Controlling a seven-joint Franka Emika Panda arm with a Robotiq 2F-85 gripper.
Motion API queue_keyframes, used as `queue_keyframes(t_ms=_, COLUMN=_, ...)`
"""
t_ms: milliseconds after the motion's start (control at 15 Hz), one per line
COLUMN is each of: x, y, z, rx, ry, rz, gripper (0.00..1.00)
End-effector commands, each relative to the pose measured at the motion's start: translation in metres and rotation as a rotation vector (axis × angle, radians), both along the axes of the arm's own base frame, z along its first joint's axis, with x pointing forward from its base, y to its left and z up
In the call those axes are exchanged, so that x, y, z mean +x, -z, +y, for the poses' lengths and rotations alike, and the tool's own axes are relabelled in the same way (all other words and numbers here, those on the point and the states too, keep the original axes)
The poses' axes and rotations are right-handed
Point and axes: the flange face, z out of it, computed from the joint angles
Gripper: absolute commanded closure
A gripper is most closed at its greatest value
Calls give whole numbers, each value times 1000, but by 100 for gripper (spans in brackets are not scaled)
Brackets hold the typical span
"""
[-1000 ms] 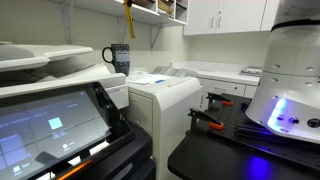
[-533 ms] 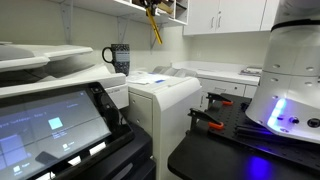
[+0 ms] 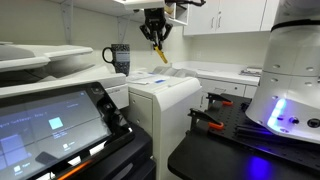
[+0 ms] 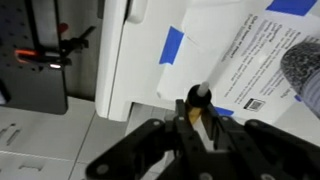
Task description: Remove the orange pen from the mug
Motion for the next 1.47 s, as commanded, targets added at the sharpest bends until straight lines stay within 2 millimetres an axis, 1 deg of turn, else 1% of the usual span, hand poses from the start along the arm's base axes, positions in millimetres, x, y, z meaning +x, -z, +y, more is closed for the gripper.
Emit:
queue_keyframes(t_ms=0, x=-11, y=22, z=10, rx=-44, ry=20, rz=-162, gripper=95)
queue_keyframes(t_ms=133, x=-14, y=35, z=21, rx=-51, ry=49, rz=-210, gripper=95)
queue_keyframes(t_ms=533, x=-16, y=77, z=51, rx=-92, ry=74, rz=-206, gripper=95)
queue_keyframes(t_ms=600, x=-15, y=82, z=55, rx=-96, ry=77, rz=-203, gripper=93)
queue_keyframes(t_ms=667, x=-13, y=84, z=58, rx=-95, ry=82, rz=-206, gripper=53)
queue_keyframes(t_ms=733, x=-10, y=86, z=59, rx=-89, ry=89, rz=-198, gripper=53)
queue_keyframes(t_ms=867, x=-1, y=78, z=55, rx=-35, ry=101, rz=-181, gripper=39)
queue_keyframes(t_ms=933, x=6, y=72, z=49, rx=10, ry=121, rz=-172, gripper=31)
queue_keyframes(t_ms=1067, x=22, y=51, z=30, rx=135, ry=127, rz=-143, gripper=15)
queue_keyframes(t_ms=1200, x=36, y=39, z=10, rx=243, ry=136, rz=-104, gripper=1)
queue_keyframes(t_ms=1267, x=41, y=31, z=0, rx=299, ry=136, rz=-80, gripper=0)
queue_keyframes(t_ms=1333, x=42, y=16, z=-6, rx=363, ry=126, rz=-45, gripper=0)
queue_keyframes(t_ms=1400, x=40, y=-3, z=-13, rx=438, ry=106, rz=-29, gripper=0)
